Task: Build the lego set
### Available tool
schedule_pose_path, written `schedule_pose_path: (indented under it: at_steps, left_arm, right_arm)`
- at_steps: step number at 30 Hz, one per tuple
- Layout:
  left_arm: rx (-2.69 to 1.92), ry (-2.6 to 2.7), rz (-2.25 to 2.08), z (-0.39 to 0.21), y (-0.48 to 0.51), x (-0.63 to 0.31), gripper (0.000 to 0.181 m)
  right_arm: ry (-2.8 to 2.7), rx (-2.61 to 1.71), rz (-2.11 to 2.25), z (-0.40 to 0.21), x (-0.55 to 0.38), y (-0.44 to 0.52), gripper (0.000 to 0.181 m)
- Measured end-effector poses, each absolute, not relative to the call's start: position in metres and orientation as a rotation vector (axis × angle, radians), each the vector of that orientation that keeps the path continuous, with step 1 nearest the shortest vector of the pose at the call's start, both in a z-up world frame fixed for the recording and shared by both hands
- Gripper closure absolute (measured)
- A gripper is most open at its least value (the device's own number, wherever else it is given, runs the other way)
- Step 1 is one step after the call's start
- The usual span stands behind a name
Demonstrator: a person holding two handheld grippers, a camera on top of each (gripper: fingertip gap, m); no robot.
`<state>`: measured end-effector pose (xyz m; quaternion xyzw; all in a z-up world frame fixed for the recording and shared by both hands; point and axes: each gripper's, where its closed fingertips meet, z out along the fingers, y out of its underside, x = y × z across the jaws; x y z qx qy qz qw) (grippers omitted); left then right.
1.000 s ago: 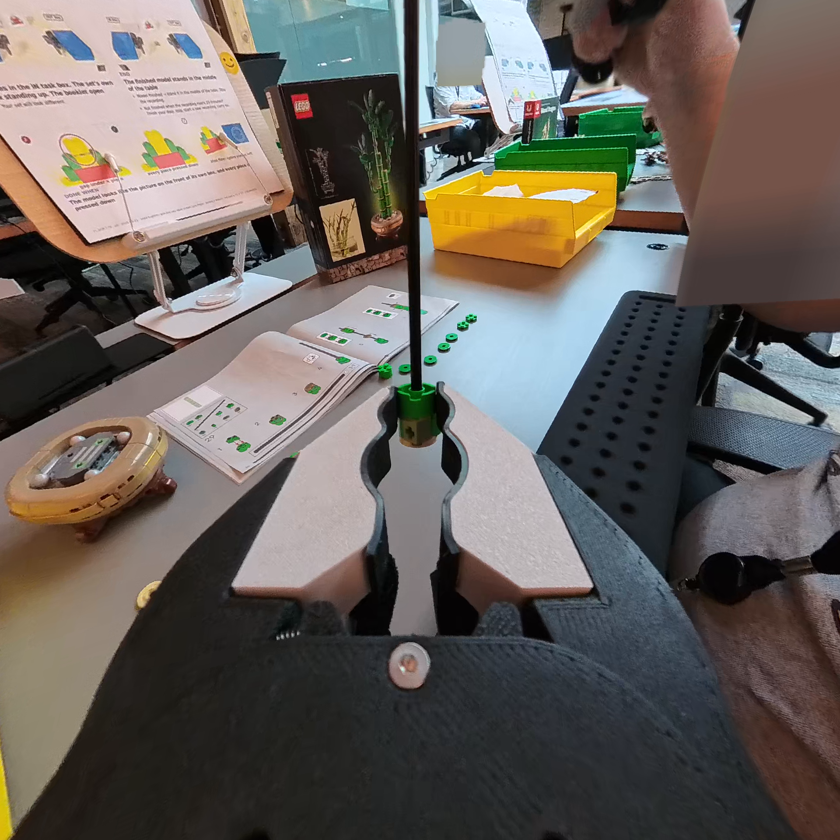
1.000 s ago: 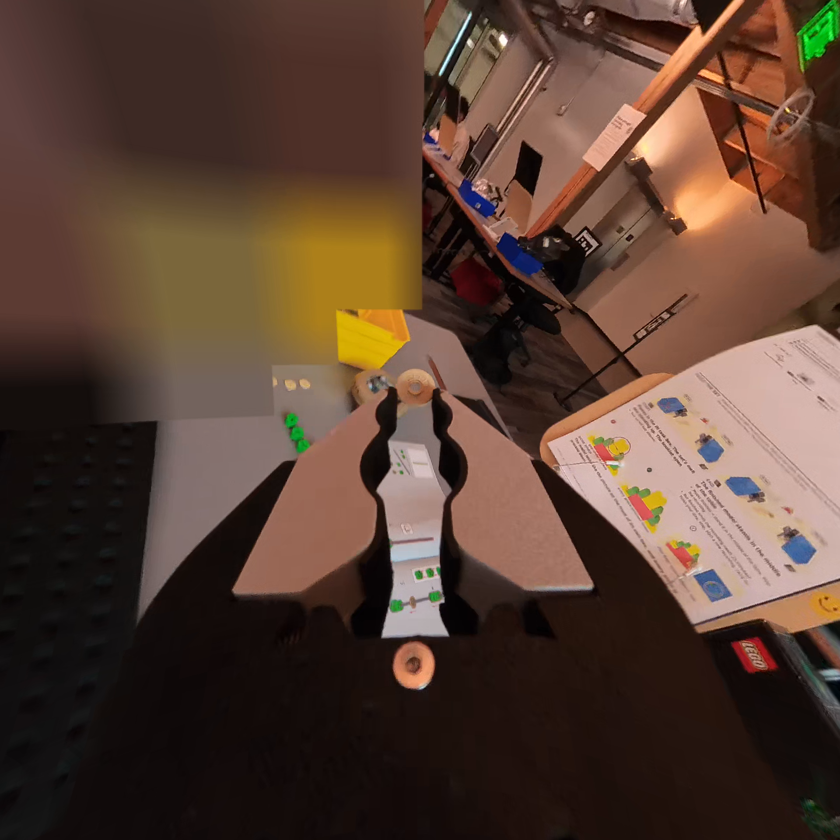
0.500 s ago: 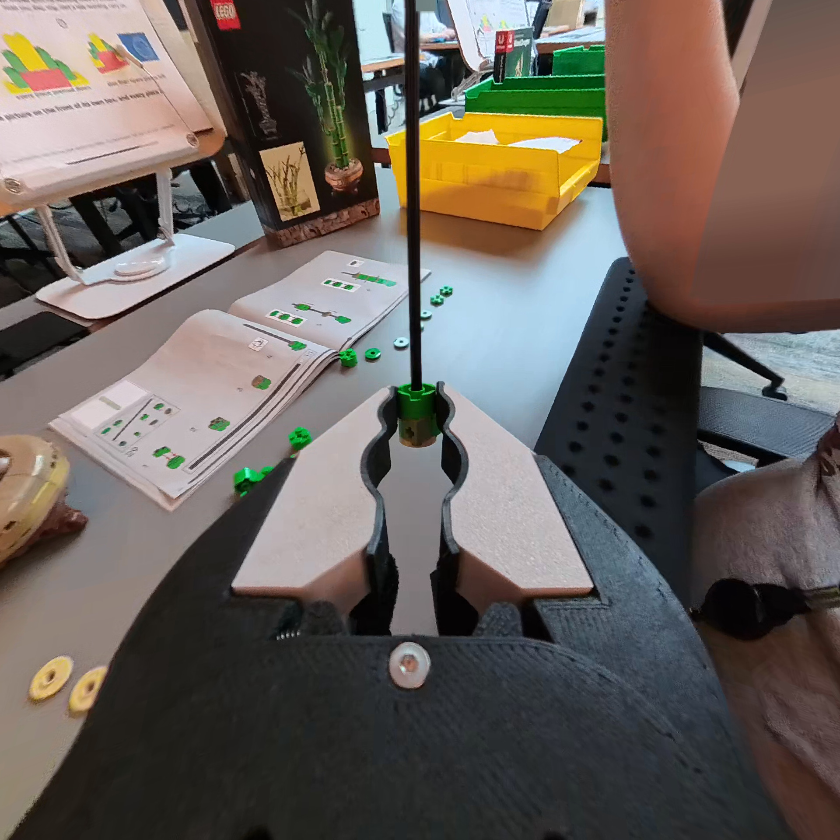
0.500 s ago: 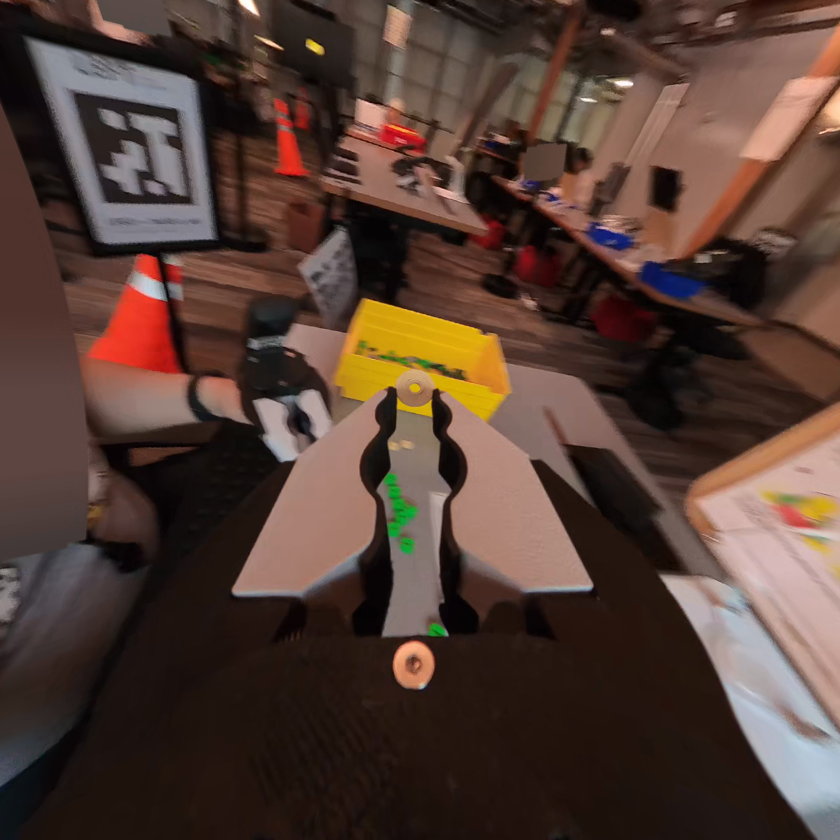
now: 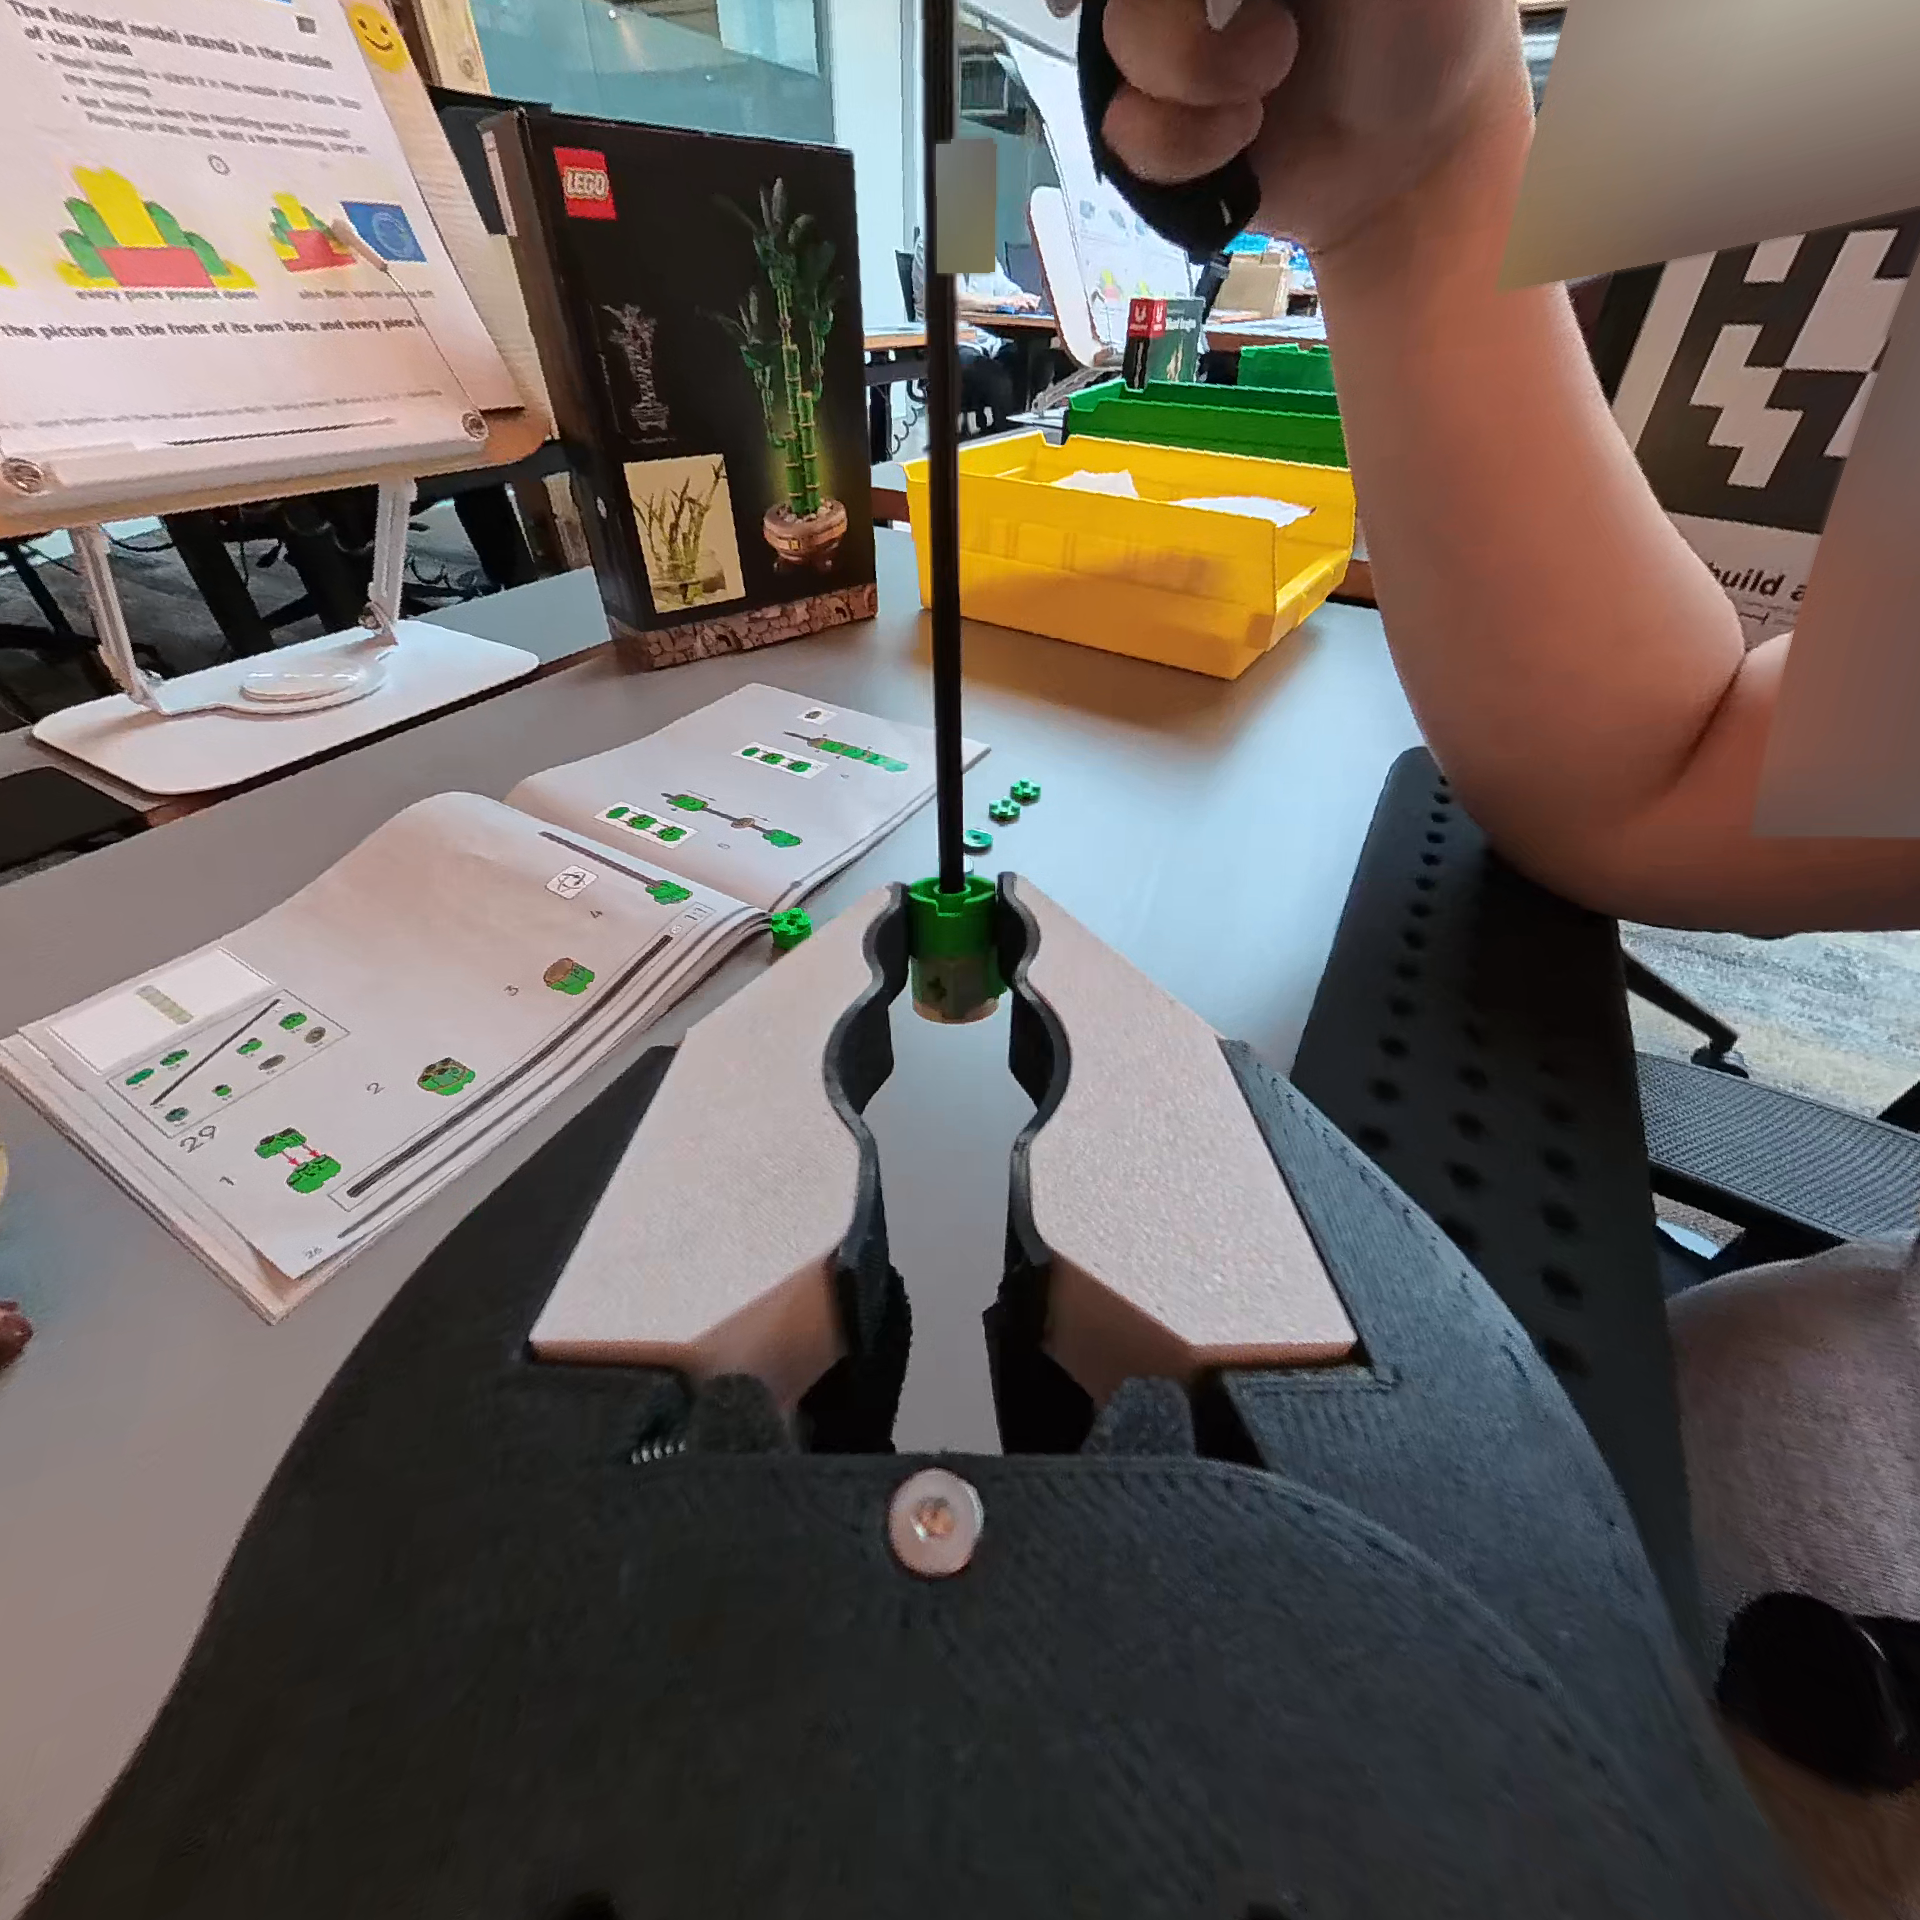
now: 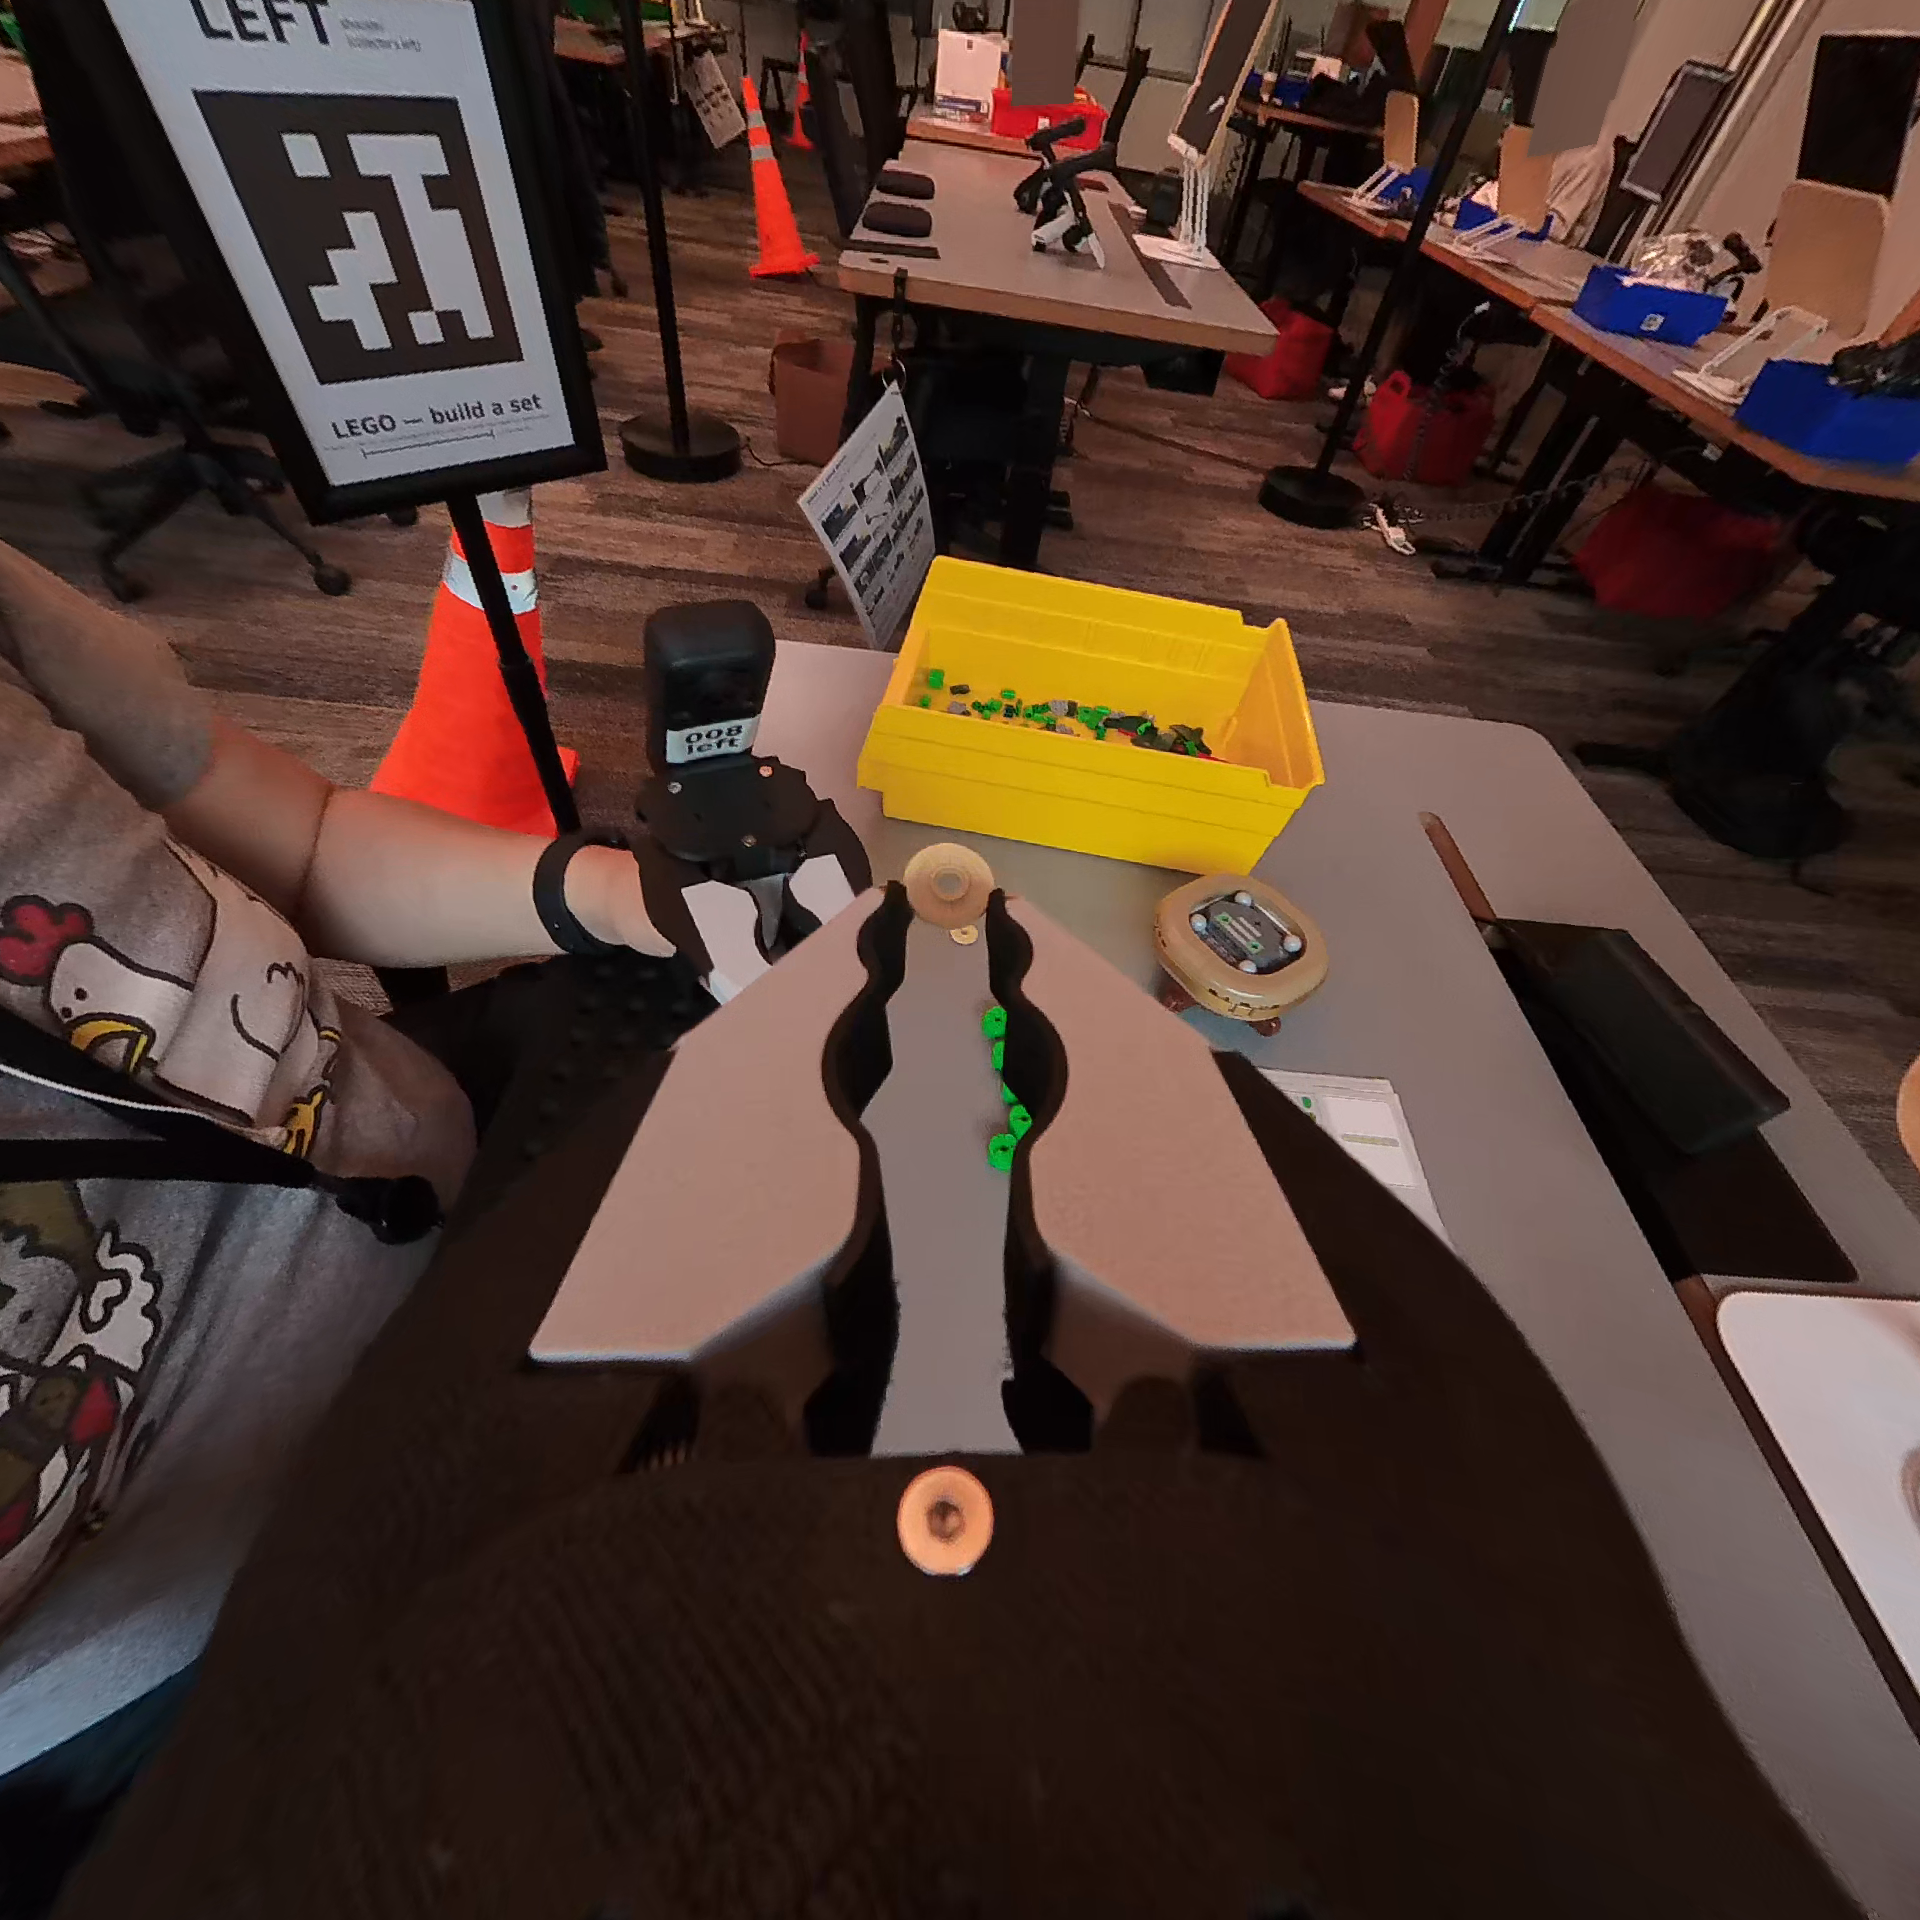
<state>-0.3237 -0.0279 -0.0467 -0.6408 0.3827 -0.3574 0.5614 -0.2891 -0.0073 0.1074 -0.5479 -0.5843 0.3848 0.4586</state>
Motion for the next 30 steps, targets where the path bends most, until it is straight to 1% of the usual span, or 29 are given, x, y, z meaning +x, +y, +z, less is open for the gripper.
schedule_pose_path:
  at_steps: [18, 30]
  left_arm:
    - [-1.515, 0.886, -0.825, -0.053, -0.025, -0.328, 0.168]
    - [-1.508, 0.894, -0.814, -0.053, -0.027, -0.327, 0.167]
  right_arm:
    - [-1.589, -1.398, 0.951, 0.069, -0.322, -0.012, 0.168]
    - [-1.604, -1.396, 0.932, 0.068, -0.32, -0.014, 0.168]
